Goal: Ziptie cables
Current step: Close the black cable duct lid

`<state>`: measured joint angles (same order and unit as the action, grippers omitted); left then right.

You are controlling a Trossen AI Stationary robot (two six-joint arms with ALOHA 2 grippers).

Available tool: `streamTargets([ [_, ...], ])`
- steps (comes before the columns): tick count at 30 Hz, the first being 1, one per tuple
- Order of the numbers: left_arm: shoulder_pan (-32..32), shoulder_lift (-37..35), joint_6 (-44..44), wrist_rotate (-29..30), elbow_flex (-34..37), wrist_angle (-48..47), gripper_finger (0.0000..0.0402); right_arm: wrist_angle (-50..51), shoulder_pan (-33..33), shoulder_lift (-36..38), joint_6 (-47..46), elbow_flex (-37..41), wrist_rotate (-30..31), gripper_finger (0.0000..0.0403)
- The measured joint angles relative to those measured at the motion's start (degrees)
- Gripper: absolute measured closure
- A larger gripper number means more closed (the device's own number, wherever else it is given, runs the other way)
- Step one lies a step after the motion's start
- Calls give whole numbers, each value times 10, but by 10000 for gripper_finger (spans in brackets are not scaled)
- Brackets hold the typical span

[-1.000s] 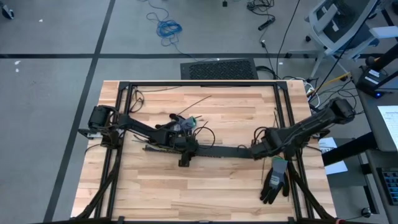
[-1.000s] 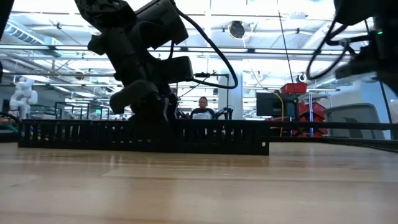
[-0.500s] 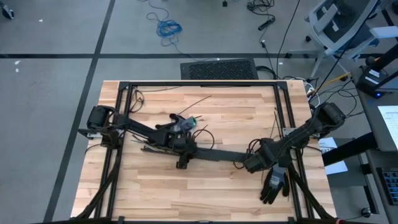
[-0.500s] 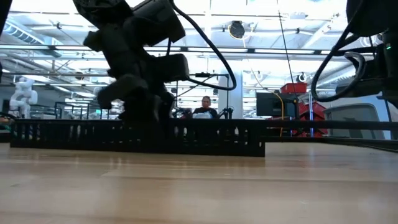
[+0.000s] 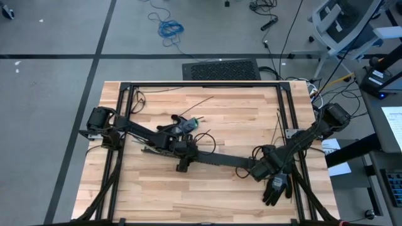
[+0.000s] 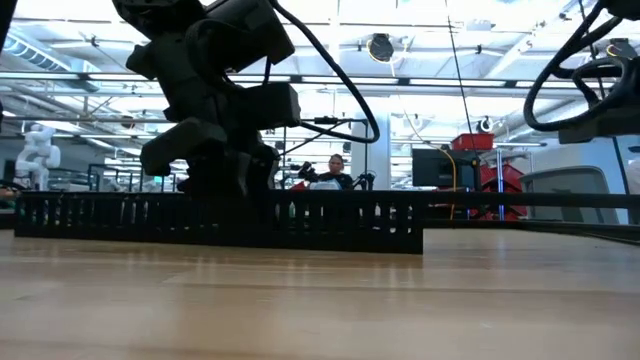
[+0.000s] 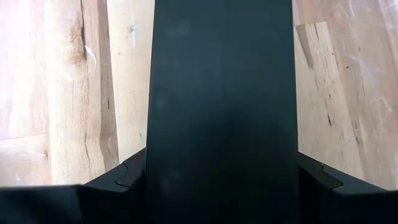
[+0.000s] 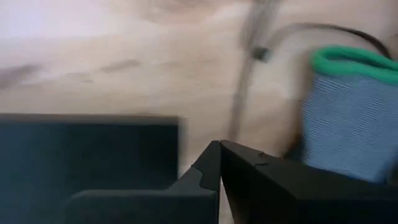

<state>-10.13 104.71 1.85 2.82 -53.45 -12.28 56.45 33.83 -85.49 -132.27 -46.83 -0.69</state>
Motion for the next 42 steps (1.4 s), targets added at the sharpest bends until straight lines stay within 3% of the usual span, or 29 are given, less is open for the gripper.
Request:
streamTargets([
  [4, -1, 0, -2, 3, 0, 6, 153, -33, -8, 0, 11, 1, 51, 403],
  [15, -1, 0, -2, 7, 2, 6, 153, -65, -13, 0, 15, 2, 80, 402],
  [18, -1, 0, 0, 8, 2, 9, 153, -55, -14, 0, 46, 0, 56, 402],
  [23, -1, 1, 2, 7, -1, 38, 153, 48, 10, 5, 45, -28, 20, 403],
  [34, 10, 4, -13, -3, -24, 68, 139, 64, 23, 19, 62, -43, 49, 401],
  [38, 25, 6, -23, -22, -54, 49, 111, 64, 30, 21, 104, -43, 72, 379],
  [42, 36, 6, -35, -41, -81, 38, 88, 73, 39, 21, 140, -43, 73, 330],
])
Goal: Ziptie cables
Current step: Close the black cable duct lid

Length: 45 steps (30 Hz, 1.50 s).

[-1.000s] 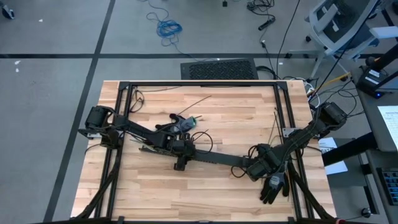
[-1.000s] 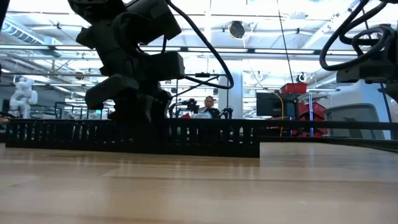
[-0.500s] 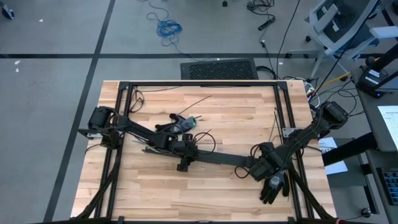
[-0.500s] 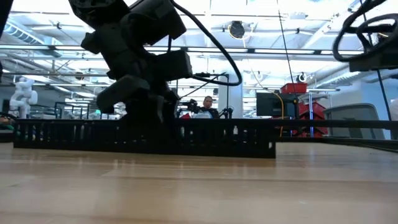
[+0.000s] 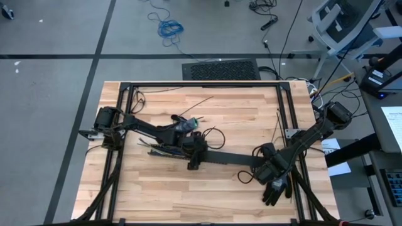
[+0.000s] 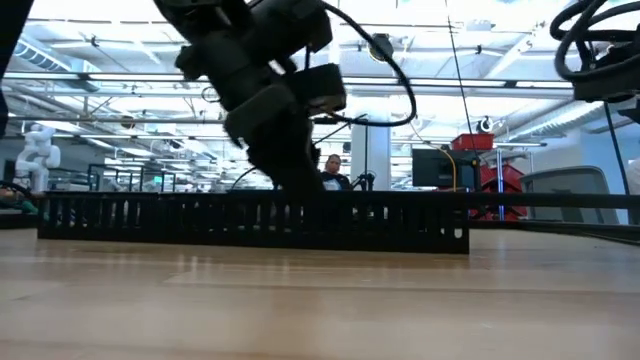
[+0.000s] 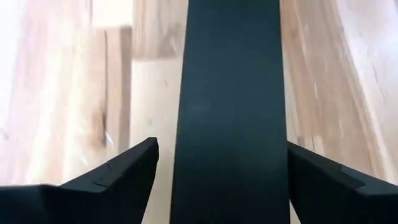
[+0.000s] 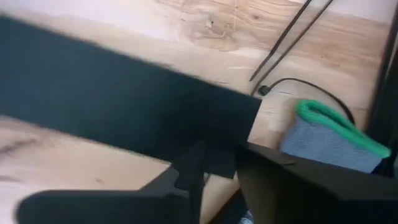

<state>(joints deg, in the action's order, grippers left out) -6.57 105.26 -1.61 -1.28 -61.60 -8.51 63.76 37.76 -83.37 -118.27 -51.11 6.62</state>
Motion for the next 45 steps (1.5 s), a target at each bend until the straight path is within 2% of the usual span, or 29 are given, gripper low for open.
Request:
streamTargets([
  [4, 7, 0, 4, 5, -36, -3, 76, 3, 11, 0, 26, 0, -2, 276],
  [6, 13, -5, 7, 20, -70, -33, 75, 4, 15, 0, 41, 0, -2, 256],
  [10, 32, -53, 10, 50, -154, -122, 75, 3, 22, 9, 50, 0, -2, 236],
  [13, 45, -116, 7, 61, -175, -187, 75, 3, 26, 28, 51, 0, 11, 235],
  [17, 47, -205, -13, 105, -156, -300, 75, -5, 29, 62, 57, 0, 75, 241],
  [20, 40, -272, -57, 111, -109, -389, 75, -20, 28, 88, 77, 0, 132, 242],
  [22, 30, -312, -80, 112, -66, -416, 75, -38, 28, 102, 89, 0, 180, 242],
  [27, 11, -406, -62, 112, 65, -380, 75, -99, 14, 116, 131, 0, 250, 242],
  [31, 9, -421, -47, 87, 181, -259, 75, -184, -25, 114, 214, 0, 263, 243],
  [33, 10, -414, -28, 80, 217, -205, 75, -225, -47, 112, 249, 0, 264, 243],
  [37, 23, -382, -20, 67, 239, -159, 75, -279, -86, 112, 297, 0, 265, 243],
  [42, 28, -353, -9, -9, 245, -127, 75, -308, -115, 112, 341, 0, 257, 243],
  [45, 28, -335, 7, -22, 246, -97, 75, -311, -125, 112, 353, 0, 245, 243],
])
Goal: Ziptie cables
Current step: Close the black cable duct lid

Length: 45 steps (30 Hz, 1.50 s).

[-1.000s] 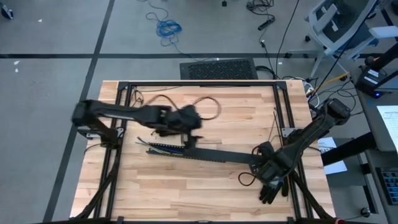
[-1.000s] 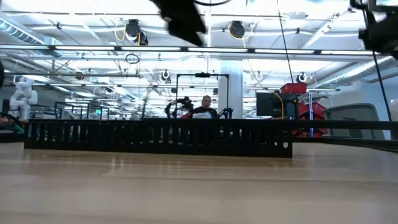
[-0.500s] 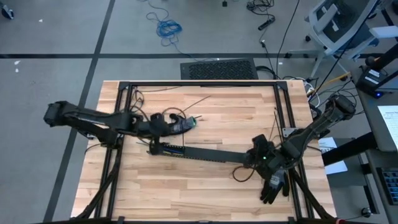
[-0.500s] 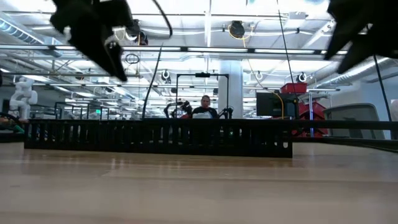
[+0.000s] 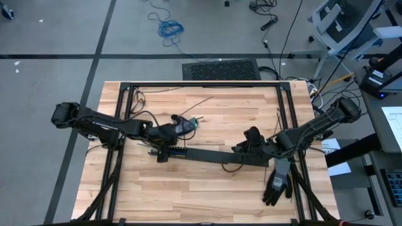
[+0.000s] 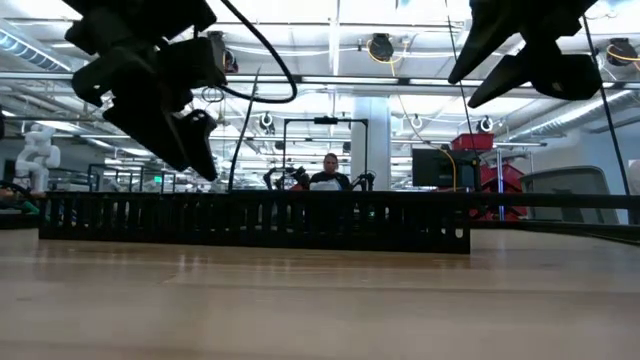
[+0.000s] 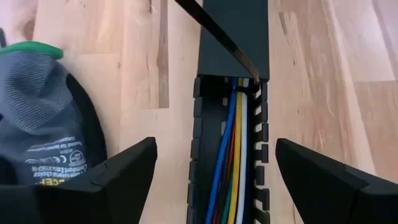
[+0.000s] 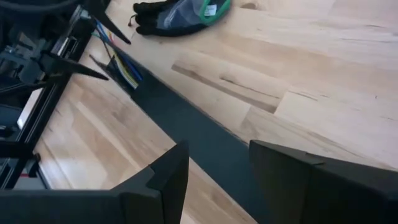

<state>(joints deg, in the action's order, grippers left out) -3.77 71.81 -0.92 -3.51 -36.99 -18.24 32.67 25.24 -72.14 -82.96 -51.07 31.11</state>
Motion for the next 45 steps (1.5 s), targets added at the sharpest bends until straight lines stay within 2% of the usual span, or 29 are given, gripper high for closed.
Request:
streamTargets([
  [9, -4, 50, -2, -39, 0, 46, 75, 1, -2, 0, 4, 0, -1, 243],
  [16, -13, 90, -3, -31, 0, 89, 75, 1, -2, 0, 16, 0, -2, 243],
  [29, -13, 180, -16, -19, 0, 162, 75, 1, -2, 0, 37, 0, -44, 243],
  [38, -4, 189, 9, -22, -1, 174, 78, 0, -1, 0, 37, 0, -45, 243],
  [45, 9, 188, 34, -28, -1, 166, 111, -3, -1, 0, 37, 0, -45, 243],
])
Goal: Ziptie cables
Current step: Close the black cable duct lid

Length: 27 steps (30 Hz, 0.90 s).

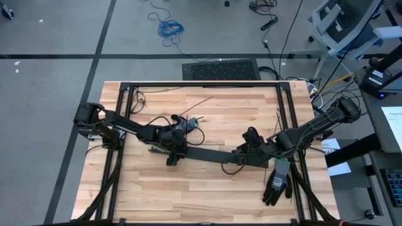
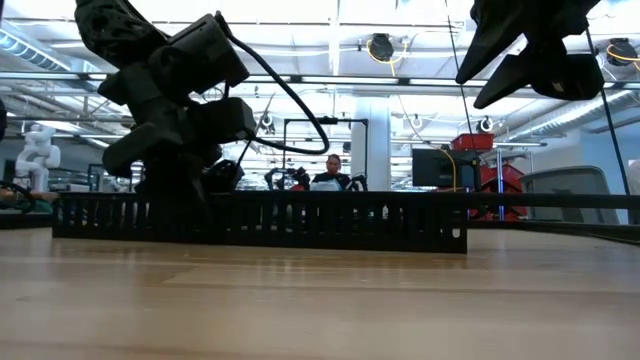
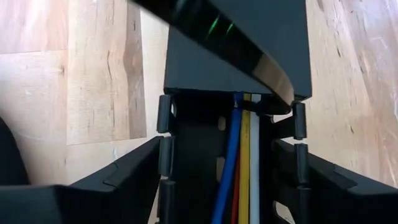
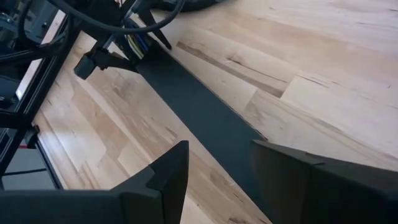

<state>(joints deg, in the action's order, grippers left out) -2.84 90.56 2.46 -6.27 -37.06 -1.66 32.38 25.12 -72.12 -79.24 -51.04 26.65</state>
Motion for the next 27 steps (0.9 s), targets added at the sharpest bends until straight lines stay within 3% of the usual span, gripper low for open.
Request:
streamTargets([
  [11, 3, 0, 25, 0, 0, 28, 152, -1, 1, 0, -4, 0, -18, 243],
  [19, 3, 0, 8, -3, 0, 32, 162, -3, 1, 0, 16, 0, -75, 243],
  [27, 3, 0, 8, -3, 0, 33, 163, -132, -21, -60, 87, 0, -89, 251],
])
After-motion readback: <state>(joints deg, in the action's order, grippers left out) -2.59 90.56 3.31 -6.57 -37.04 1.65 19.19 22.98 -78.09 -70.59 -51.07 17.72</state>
